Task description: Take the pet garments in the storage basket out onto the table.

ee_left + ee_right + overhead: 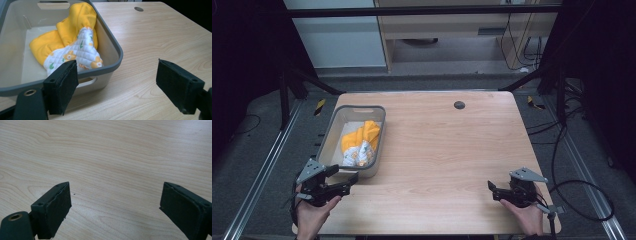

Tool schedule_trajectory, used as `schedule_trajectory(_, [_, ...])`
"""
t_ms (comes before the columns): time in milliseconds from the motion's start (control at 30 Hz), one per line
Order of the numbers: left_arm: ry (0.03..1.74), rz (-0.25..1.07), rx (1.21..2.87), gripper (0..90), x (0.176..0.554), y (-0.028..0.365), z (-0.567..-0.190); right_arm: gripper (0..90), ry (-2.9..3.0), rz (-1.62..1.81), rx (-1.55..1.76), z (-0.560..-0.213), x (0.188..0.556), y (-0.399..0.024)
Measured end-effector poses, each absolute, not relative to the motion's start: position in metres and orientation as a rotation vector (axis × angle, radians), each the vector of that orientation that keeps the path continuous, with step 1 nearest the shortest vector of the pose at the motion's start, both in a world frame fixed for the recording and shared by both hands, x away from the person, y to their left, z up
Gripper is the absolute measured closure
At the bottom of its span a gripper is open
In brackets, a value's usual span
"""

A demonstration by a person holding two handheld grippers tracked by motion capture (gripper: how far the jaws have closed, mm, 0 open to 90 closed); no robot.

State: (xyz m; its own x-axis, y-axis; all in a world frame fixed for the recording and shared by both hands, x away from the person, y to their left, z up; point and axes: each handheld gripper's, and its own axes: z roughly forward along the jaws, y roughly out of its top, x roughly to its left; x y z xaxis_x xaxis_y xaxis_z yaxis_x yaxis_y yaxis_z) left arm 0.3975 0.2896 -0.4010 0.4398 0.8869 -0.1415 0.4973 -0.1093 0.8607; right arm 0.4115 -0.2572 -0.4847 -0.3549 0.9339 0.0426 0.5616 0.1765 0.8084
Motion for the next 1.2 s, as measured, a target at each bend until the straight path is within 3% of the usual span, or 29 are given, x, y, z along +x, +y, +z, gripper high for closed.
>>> schedule_trajectory(1200, [1.181, 0.544, 1.774, 16.8, 0.446, 0.285, -0.368, 9.7, 1.995, 1.044, 1.415, -0.486, 0.412, -0.258])
